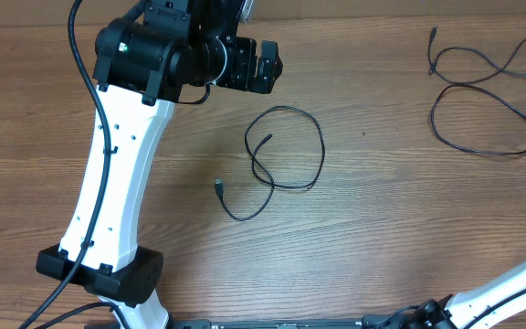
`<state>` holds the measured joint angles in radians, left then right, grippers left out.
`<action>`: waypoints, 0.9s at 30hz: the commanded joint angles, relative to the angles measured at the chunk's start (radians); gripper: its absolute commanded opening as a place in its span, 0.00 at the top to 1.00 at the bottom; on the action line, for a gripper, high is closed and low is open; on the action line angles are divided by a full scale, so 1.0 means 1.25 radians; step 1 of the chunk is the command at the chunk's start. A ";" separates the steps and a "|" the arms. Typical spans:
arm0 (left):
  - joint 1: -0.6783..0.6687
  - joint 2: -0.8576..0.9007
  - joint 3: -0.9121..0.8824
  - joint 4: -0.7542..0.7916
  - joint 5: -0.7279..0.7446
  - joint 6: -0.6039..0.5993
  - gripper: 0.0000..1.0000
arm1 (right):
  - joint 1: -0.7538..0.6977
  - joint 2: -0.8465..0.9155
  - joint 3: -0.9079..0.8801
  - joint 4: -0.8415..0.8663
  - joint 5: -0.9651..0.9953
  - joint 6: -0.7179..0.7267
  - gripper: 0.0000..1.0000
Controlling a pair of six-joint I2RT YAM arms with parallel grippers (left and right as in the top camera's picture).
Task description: Untangle cables
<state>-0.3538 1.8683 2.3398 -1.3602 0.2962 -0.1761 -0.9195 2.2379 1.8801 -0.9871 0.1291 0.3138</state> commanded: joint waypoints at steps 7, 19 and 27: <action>-0.005 0.006 -0.003 0.008 0.007 0.009 0.00 | 0.005 -0.005 0.128 -0.005 -0.201 -0.010 0.96; -0.005 0.006 -0.003 0.011 0.007 0.009 0.00 | 0.027 -0.034 0.142 0.028 -0.288 -0.045 0.96; -0.005 0.006 -0.003 0.005 0.007 0.009 0.00 | 0.027 -0.003 0.122 -0.026 -0.056 -0.043 0.71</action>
<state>-0.3538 1.8683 2.3398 -1.3548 0.2962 -0.1761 -0.8833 2.2375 2.0239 -1.0134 -0.0956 0.2596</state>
